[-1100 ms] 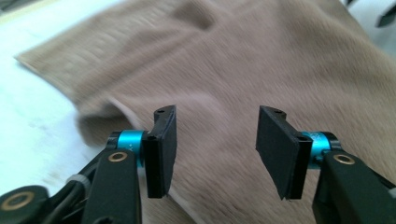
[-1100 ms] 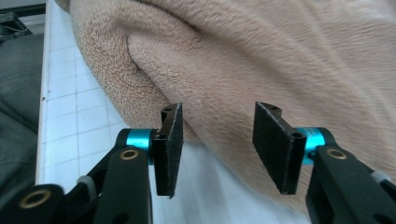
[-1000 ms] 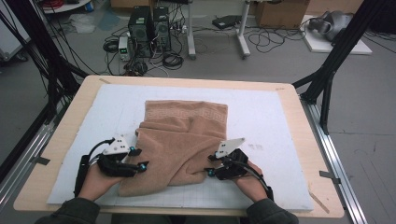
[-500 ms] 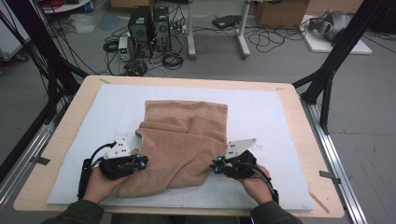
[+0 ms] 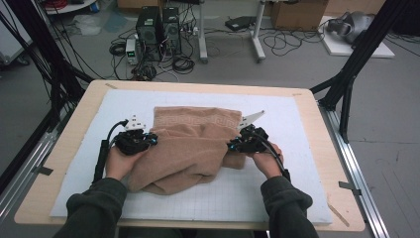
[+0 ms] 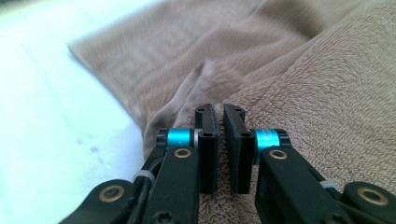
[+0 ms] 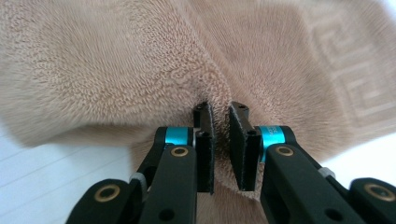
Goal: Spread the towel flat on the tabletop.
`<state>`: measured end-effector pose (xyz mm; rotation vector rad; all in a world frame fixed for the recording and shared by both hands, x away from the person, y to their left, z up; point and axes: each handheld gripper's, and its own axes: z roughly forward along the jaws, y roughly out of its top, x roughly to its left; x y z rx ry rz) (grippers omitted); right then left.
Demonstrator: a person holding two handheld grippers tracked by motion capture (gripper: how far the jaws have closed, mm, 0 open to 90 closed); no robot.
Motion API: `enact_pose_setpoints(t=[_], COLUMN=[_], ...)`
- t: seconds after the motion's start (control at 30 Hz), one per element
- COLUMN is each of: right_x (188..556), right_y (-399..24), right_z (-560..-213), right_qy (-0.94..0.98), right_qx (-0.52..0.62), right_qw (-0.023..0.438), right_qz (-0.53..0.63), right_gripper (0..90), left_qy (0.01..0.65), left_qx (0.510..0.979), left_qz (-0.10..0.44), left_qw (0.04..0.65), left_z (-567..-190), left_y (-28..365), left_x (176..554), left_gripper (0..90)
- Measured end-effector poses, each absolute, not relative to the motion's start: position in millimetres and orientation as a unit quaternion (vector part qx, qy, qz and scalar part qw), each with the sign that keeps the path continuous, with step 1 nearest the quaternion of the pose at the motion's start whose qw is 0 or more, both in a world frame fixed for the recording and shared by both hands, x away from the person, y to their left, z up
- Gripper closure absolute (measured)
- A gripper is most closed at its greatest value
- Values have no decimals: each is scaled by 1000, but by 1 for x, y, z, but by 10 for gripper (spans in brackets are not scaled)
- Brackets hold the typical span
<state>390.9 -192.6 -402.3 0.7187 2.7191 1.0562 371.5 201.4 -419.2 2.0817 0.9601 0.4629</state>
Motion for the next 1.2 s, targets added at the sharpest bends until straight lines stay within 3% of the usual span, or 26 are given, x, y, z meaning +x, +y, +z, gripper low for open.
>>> enact_pose_setpoints(t=[0.1,0.13,0.23,0.53,0.8,1.03,1.1,1.13,1.17,1.2], right_x=[398,398,392,327,297,291,293,297,297,300], right_y=[-189,-190,-193,-214,-200,-173,-167,-160,-160,-157], right_z=[-412,-411,-403,-376,-394,-412,-417,-422,-422,-424], right_qy=[904,899,896,881,888,897,899,898,898,900], right_qx=[245,249,245,204,172,154,156,160,160,159], right_qw=[60,66,78,130,88,68,69,69,69,71], right_qz=[345,354,363,407,417,409,404,405,405,400], right_gripper=[790,738,690,595,542,510,532,590,590,652], left_qy=[381,375,373,322,285,235,224,217,217,216], left_qx=[816,814,807,822,840,855,862,872,872,877], left_qz=[182,182,182,190,124,86,82,87,87,86], left_qw=[394,404,420,430,445,454,448,431,431,421], left_z=[-419,-414,-405,-380,-401,-409,-410,-416,-416,-419], left_y=[201,204,209,218,206,197,195,191,191,189], left_x=[372,367,359,306,279,260,256,257,257,259], left_gripper=[743,728,651,517,406,398,407,446,493,493])
